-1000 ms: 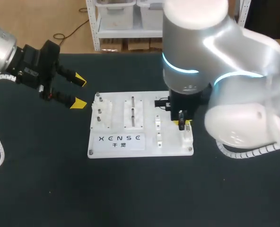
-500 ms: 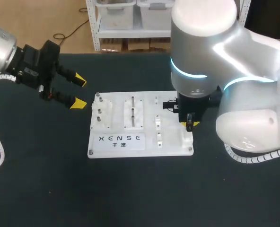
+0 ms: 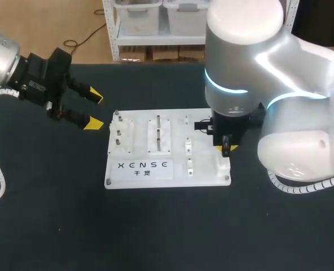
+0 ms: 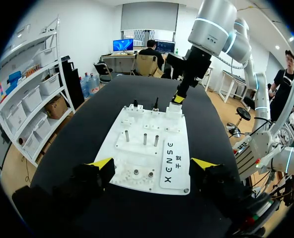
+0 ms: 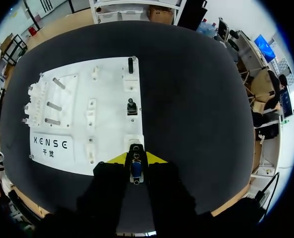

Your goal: Insert the USB connector, Ethernet cable, and multi-pin plug into their matching sockets one by one.

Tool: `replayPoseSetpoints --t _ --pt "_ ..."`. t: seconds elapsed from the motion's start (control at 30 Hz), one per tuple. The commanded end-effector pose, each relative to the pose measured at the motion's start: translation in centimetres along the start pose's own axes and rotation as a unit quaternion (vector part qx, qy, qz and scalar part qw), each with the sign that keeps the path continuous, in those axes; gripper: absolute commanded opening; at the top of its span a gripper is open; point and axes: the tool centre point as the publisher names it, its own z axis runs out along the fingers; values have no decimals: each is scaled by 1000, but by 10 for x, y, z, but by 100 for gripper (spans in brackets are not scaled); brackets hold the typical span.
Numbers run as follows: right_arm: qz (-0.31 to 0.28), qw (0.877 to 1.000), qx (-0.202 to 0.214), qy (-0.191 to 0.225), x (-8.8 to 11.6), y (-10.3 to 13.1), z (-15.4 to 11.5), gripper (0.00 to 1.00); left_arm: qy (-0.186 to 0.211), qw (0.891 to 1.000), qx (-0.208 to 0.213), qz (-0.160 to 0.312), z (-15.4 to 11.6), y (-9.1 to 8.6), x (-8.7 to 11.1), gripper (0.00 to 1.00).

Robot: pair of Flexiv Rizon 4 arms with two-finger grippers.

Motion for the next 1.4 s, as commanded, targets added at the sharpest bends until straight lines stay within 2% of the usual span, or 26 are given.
replayPoseSetpoints --t 0.03,0.93,1.4 --pt "0 1000 -1 0 0 -1 0 0 -2 1000 -1 1 0 0 1 100" --pt "2 1000 0 0 -3 5 5 0 -2 1000 -1 1 0 0 1 100" --pt "0 1000 1 -2 3 2 9 0 -2 1000 -1 1 0 0 1 100"
